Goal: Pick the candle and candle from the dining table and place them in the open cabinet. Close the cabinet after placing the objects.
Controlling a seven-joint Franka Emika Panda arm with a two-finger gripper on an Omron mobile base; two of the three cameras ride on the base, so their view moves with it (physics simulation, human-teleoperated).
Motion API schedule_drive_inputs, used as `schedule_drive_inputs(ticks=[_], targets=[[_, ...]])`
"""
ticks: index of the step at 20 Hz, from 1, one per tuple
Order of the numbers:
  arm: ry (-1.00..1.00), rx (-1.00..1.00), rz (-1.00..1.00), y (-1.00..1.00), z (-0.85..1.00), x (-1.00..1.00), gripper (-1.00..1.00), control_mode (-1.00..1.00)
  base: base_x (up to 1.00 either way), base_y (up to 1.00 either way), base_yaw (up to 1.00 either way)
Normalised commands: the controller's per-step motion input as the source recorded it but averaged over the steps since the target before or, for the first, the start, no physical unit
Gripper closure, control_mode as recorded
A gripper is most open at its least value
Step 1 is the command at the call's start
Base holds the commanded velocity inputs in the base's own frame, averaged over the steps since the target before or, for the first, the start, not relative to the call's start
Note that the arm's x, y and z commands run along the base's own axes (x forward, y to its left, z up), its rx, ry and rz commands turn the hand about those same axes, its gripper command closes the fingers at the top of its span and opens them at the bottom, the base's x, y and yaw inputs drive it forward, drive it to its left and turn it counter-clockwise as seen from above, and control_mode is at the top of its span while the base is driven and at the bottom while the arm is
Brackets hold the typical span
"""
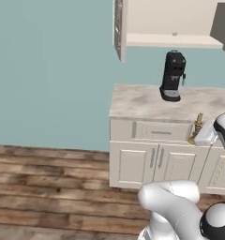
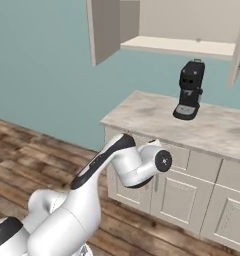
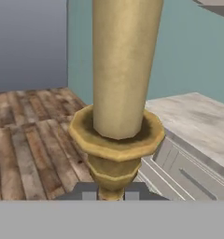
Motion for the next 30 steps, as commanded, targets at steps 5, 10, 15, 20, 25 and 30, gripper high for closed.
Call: schedule_drive_inputs(ticks=[5,10,15,20,25,30], targets=[[0.00,0.00,0.00,0.00,0.00,0.00,1.00,1.00,0.75,0.23,-0.24],[0.00,0.00,0.00,0.00,0.00,0.00,1.00,1.00,0.80,0.13,-0.23],[0.00,0.00,0.00,0.00,0.00,0.00,1.00,1.00,0.77,0.05,-0.23],[0.00,0.00,0.00,0.00,0.00,0.00,1.00,1.00,0.73,0.09,-0.20],[0.00,0.00,0.00,0.00,0.00,0.00,1.00,1.00,0.53,0.20,-0.16],[0.00,0.00,0.00,0.00,0.00,0.00,1.00,1.00,0.07,0.15,-0.04]])
